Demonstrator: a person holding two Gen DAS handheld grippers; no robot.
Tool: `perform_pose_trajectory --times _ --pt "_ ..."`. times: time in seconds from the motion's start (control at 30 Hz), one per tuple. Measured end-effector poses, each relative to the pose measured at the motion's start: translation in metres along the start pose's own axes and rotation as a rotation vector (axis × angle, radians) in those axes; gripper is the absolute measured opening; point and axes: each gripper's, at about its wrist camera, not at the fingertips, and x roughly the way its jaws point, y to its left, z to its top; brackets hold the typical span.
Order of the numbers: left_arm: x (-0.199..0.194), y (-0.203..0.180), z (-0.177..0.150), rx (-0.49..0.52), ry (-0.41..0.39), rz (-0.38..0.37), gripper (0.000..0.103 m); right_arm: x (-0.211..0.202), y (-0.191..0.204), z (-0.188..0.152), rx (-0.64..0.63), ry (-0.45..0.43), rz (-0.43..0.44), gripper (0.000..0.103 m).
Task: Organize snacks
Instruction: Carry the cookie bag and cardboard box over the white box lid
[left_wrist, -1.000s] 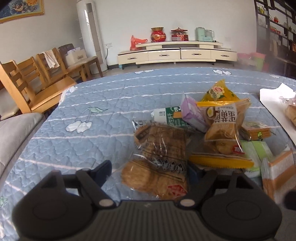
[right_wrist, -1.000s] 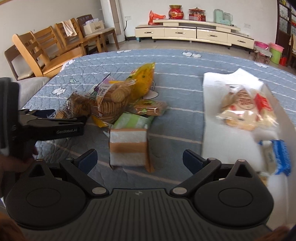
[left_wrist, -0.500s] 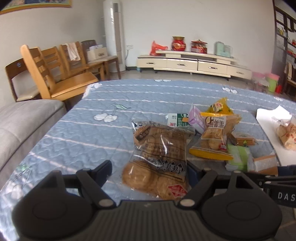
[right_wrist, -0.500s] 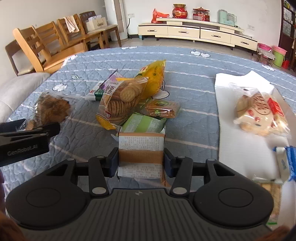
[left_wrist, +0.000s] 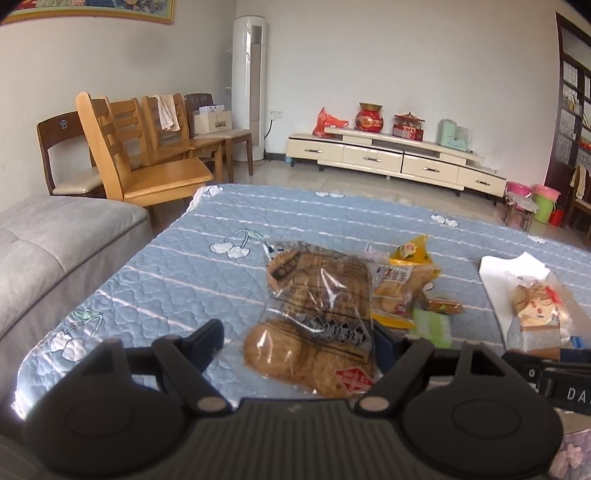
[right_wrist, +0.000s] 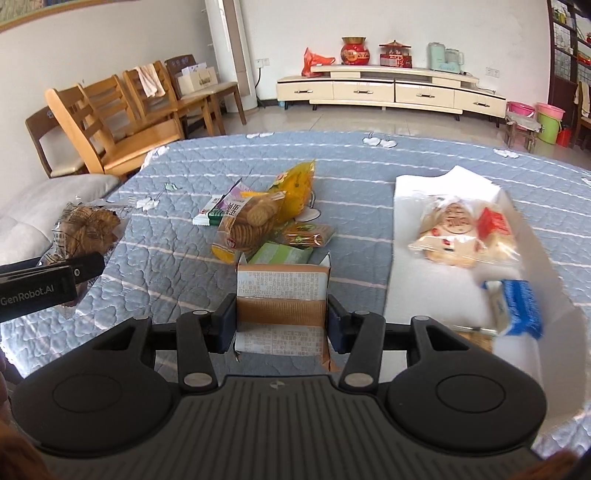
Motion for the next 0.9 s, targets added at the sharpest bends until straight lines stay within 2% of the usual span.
perform_pose_trajectory --times 0.43,0.9 --pt "-0.039 -0.012 0.000 0.008 -0.055 -0.024 0.082 -0.041 -0.018 -0.004 0.031 -0.069 -0.011 0.060" --pt "-0.056 -0.034 -0.003 0.041 -0.075 -0.087 0.082 -0.062 -0.043 -0.013 0.056 -0.116 -0.058 0.060"
